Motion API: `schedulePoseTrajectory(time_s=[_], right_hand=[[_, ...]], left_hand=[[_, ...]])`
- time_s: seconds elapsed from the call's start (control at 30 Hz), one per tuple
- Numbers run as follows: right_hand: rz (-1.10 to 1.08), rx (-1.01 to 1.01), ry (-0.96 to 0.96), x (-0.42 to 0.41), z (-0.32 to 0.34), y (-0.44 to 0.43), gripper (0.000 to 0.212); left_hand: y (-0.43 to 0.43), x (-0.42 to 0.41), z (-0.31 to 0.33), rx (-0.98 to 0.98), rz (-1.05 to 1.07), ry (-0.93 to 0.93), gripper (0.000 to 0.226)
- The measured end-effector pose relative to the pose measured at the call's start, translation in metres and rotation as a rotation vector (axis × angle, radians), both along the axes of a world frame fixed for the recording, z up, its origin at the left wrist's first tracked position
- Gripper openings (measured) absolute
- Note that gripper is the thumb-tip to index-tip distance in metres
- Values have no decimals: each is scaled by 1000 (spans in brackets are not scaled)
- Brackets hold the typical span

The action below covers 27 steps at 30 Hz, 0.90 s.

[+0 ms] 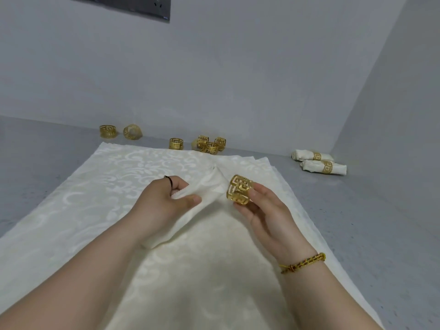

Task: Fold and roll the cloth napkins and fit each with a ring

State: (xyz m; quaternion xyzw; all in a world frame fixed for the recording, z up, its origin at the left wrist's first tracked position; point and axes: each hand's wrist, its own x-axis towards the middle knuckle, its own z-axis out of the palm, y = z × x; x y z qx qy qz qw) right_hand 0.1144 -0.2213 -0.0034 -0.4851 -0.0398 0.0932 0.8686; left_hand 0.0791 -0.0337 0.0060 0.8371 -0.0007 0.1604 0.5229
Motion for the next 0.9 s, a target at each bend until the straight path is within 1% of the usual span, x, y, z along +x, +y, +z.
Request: schedulePoseTrajectory(time_s=[0.07, 0.13, 0.23, 0.27, 0.3, 0.37, 0.4, 0.47, 0.5, 0.57, 0.63, 0.73, 0.77, 0.9], right_hand=[[48, 17, -42, -1, 3, 5, 21], [82, 5, -78, -2, 5, 9, 27], [77, 2, -123, -3, 3, 11, 42], [65, -1, -136, -3, 2, 11, 46], [62, -13, -148, -4, 2, 11, 43], [52, -47, -170, -4, 1, 11, 26], [47, -62, -187, -5, 1, 12, 25], [49, -125, -240, -5, 1, 13, 37], [55, -164, -257, -5, 0, 14, 38], [77, -227, -278, -5, -2, 14, 28], [121, -240, -274, -4, -1, 13, 18], [186, -175, -214, -3, 2, 11, 33], [187, -192, -209, -3, 2, 11, 33], [221, -289, -214, -2, 2, 9, 22]], left_hand=[[-3, 0, -1, -40, 4, -13, 15], [-4, -1, 0, -86, -9, -38, 17], [-5, -5, 0, -92, -82, -84, 37], [-5, -6, -1, -99, -110, -90, 40], [-5, -6, -1, -113, -131, -92, 43], [-5, -6, -2, -116, -152, -94, 42], [-4, -6, -4, -105, -155, -97, 40], [-4, -5, -7, -72, -177, -98, 34], [-4, -5, -9, -50, -197, -94, 33], [-6, -5, -10, -10, -232, -76, 35], [-7, -5, -10, -14, -249, -69, 37], [-6, -5, -9, -27, -254, -79, 38], [-6, -5, -9, -26, -255, -76, 37], [-4, -3, -11, -4, -258, -66, 41]])
